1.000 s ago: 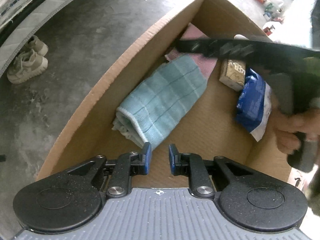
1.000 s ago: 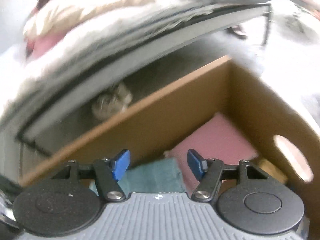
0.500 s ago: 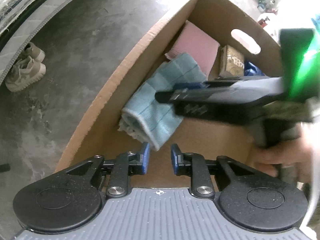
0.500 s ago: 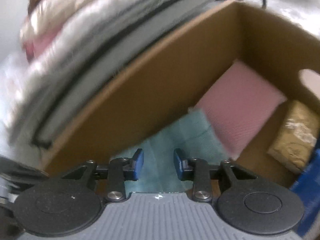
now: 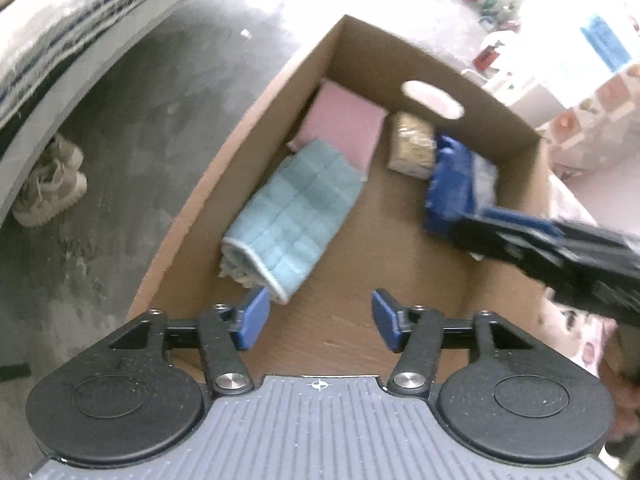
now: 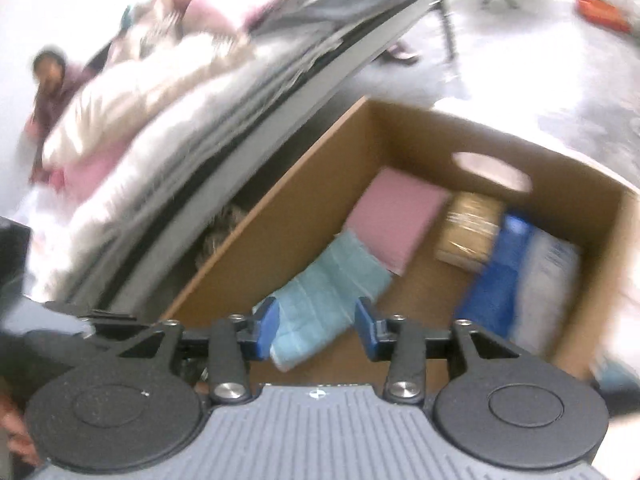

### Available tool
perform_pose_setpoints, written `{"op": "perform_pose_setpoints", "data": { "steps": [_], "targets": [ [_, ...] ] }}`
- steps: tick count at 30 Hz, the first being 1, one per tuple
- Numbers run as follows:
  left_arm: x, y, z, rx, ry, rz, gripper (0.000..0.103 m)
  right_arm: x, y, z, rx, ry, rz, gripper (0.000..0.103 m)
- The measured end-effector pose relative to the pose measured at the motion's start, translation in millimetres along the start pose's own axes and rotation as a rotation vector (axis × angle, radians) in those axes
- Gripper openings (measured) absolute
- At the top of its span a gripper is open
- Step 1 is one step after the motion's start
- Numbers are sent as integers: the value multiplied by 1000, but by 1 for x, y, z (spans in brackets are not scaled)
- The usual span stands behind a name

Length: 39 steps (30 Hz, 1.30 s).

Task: Organize soft objects
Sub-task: 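Move both tools back over the bed toward the green scrunchie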

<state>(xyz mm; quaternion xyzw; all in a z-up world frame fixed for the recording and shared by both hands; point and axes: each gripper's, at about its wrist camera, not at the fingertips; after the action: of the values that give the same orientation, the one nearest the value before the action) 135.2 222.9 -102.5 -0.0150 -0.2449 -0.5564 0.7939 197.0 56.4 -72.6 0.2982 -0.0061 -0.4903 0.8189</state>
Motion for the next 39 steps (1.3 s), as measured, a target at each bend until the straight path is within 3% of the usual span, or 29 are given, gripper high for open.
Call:
{"op": "perform_pose_setpoints", "data": {
  "steps": [2,11,17,22,27,31,35,39],
  "targets": [
    [14,-5,10,11,0,-31,61,11,-16,32,40,-16,-60,62],
    [94,-42,31,-11,57,-152,63,72,-110,133,53,39,-310,63],
    [163,-79,44,7,35,-174,70,134,-162,198,11,38,-381,63],
    [227,-99,30,17,-20,-199,74,205,-180,241,45,-21,-418,63],
    [287,-99,-13,16,-82,-242,76,271,-176,246,117,-128,-455,63],
    [329,-72,-56,29,-109,-276,76,312,-169,228,164,-247,-473,63],
    [356,-39,-97,43,-144,-233,76,338,-160,201,188,-329,-475,63],
    [373,-14,-144,-5,-163,-186,74,350,-143,165,170,-410,-408,62]
  ]
}}
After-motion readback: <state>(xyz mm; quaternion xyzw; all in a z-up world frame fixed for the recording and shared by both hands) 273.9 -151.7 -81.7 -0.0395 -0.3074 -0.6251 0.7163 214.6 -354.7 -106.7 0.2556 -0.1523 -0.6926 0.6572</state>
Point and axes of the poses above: each gripper's, at about its wrist camera, not at the fingertips, and z roughly against the way its jaws point, x to its right, y to its top, and after that the axes turned 10 degrees about -y, right-handed
